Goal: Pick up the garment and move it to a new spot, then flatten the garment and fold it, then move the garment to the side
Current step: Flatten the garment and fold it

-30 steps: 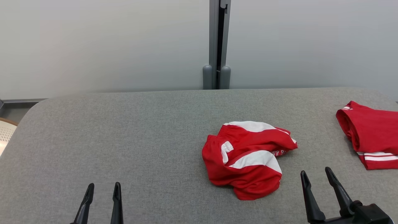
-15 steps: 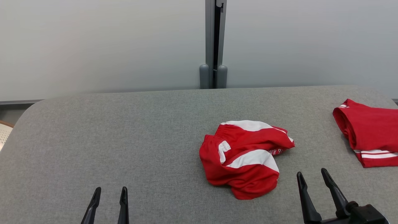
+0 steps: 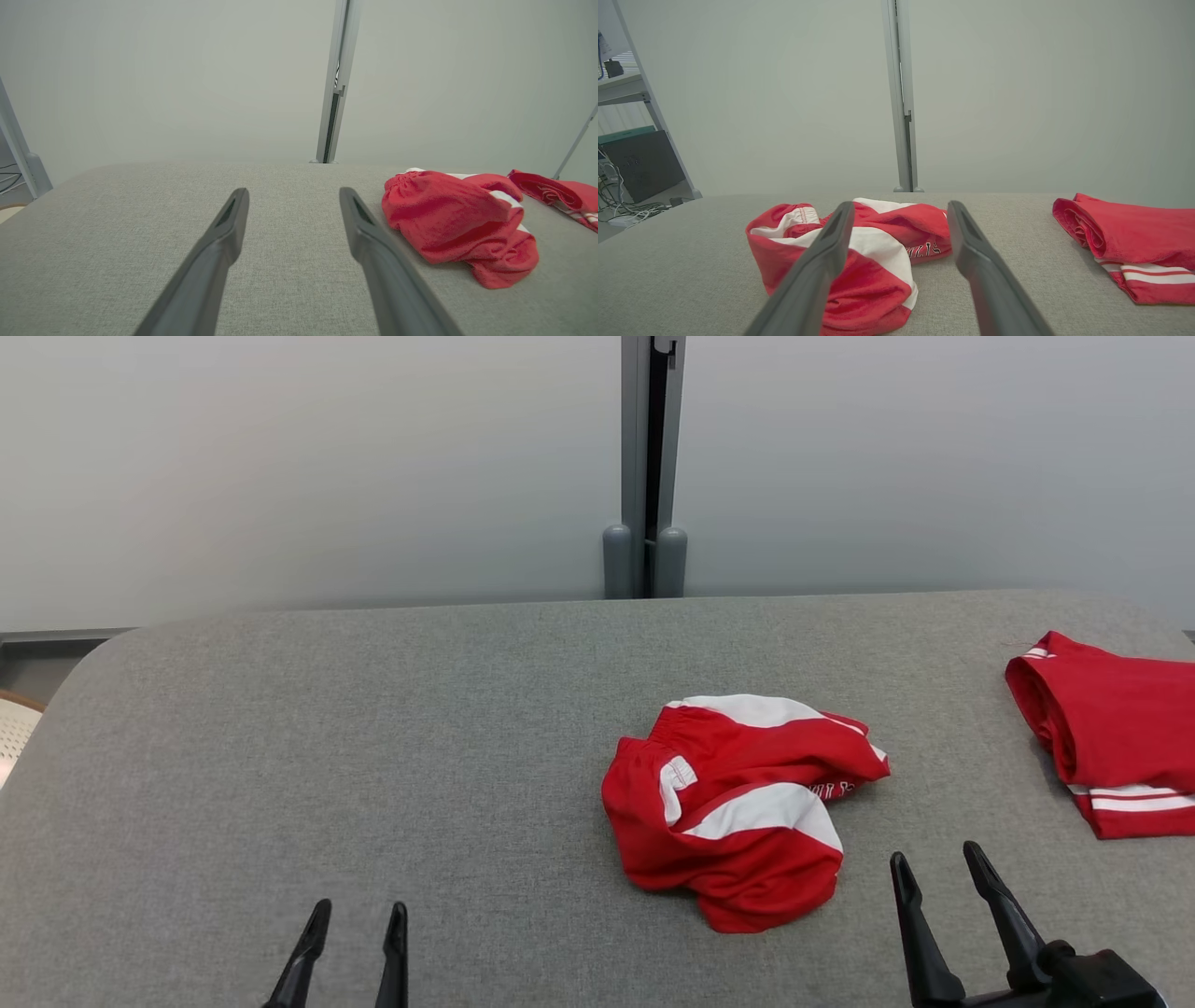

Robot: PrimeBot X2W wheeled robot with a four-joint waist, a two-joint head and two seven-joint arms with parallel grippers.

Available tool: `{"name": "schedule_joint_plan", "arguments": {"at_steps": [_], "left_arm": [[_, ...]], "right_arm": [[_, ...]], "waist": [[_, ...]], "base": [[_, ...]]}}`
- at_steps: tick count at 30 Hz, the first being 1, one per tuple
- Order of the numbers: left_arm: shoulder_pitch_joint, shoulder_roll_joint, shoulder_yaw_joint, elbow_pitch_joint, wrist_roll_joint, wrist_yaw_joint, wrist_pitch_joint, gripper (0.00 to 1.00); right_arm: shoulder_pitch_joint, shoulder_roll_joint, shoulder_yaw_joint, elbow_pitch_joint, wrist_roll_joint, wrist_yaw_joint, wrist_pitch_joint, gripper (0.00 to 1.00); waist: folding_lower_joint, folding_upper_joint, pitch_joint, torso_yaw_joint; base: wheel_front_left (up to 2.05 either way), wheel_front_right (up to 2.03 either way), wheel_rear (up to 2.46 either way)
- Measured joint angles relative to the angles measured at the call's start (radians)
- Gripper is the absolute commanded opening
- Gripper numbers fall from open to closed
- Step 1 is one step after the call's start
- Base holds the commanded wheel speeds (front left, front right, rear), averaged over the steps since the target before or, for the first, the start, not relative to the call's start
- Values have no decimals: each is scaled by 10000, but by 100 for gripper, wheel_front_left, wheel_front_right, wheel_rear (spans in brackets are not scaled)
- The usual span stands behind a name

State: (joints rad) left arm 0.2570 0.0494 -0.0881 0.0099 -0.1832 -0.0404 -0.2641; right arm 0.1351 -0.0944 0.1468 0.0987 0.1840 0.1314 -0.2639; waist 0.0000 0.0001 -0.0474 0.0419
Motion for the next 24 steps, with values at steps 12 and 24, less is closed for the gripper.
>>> {"name": "schedule_joint_plan", "arguments": {"at_steps": [12,24], "left_arm": [[-4800,1630,-1875,1081,-2941,-892,1312,100],[-10588,2520,-3392,2987,-8088,-894,7181,100]], "right_arm": [[-671,-466,42,-420,-100,2,0,100],[-1865,-642,140,-794,-364,0,0,100]], "waist": [[0,0,938,-91],[0,0,2865,-815]], "base": [[0,0,0],[0,0,0]]}}
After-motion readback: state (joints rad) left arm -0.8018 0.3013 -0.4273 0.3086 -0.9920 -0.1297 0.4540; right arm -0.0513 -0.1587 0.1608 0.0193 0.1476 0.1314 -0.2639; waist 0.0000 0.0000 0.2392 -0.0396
